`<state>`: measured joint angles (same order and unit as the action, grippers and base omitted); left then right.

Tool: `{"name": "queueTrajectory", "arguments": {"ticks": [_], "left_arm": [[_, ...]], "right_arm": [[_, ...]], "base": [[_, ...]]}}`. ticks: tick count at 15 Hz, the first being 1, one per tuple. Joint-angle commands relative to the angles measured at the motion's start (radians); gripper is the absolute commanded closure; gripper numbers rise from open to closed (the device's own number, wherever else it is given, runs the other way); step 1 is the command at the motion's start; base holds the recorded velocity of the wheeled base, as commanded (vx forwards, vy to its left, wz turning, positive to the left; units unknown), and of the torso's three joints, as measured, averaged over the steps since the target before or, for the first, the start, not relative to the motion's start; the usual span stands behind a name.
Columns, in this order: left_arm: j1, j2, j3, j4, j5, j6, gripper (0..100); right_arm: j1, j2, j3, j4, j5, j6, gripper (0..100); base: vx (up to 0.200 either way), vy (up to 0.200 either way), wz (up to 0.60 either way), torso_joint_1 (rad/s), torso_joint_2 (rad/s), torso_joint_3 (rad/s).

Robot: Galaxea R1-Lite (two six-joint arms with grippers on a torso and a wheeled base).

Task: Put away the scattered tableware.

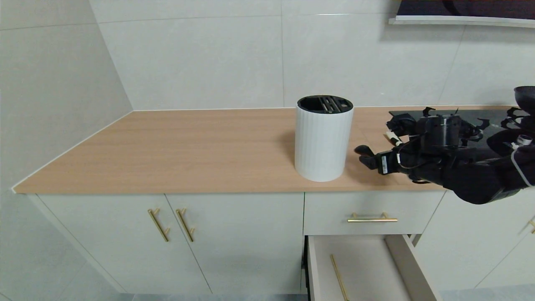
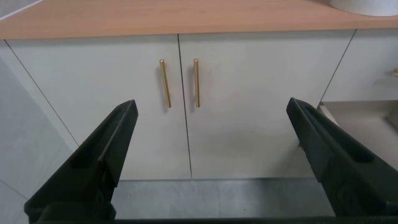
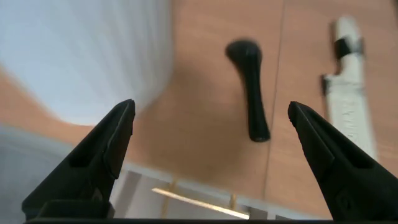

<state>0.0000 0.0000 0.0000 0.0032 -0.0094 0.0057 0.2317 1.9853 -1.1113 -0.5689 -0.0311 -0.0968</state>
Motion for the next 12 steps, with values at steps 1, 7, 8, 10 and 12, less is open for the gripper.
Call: {"name": "queueTrajectory", "arguments": {"ticks": [1, 7, 8, 10, 12], "left_arm": [[0.0, 0.0, 0.0, 0.0, -0.001, 0.0, 0], [0.0, 0.0, 0.0, 0.0, 0.0, 0.0, 0], [0.0, 0.0, 0.0, 0.0, 0.0, 0.0, 0], [0.0, 0.0, 0.0, 0.0, 0.0, 0.0, 0], [0.0, 0.0, 0.0, 0.0, 0.0, 0.0, 0]], "right_arm": [[-0.052, 0.11, -0.044, -0.003, 0.043, -0.001, 0], [-0.069, 0.17, -0.079, -0.025, 0.053, -0.001, 0], [-0.069, 0.171, -0.088, -0.025, 0.054, 0.003, 0], [-0.078, 0.17, -0.091, -0.025, 0.054, 0.003, 0], [-0.081, 0.17, -0.094, -0.025, 0.056, 0.003, 0]], "base": [[0.0, 0.0, 0.0, 0.0, 0.0, 0.0], [0.0, 0.0, 0.0, 0.0, 0.0, 0.0], [0.0, 0.0, 0.0, 0.0, 0.0, 0.0], [0.0, 0.0, 0.0, 0.0, 0.0, 0.0], [0.0, 0.0, 0.0, 0.0, 0.0, 0.0]]}}
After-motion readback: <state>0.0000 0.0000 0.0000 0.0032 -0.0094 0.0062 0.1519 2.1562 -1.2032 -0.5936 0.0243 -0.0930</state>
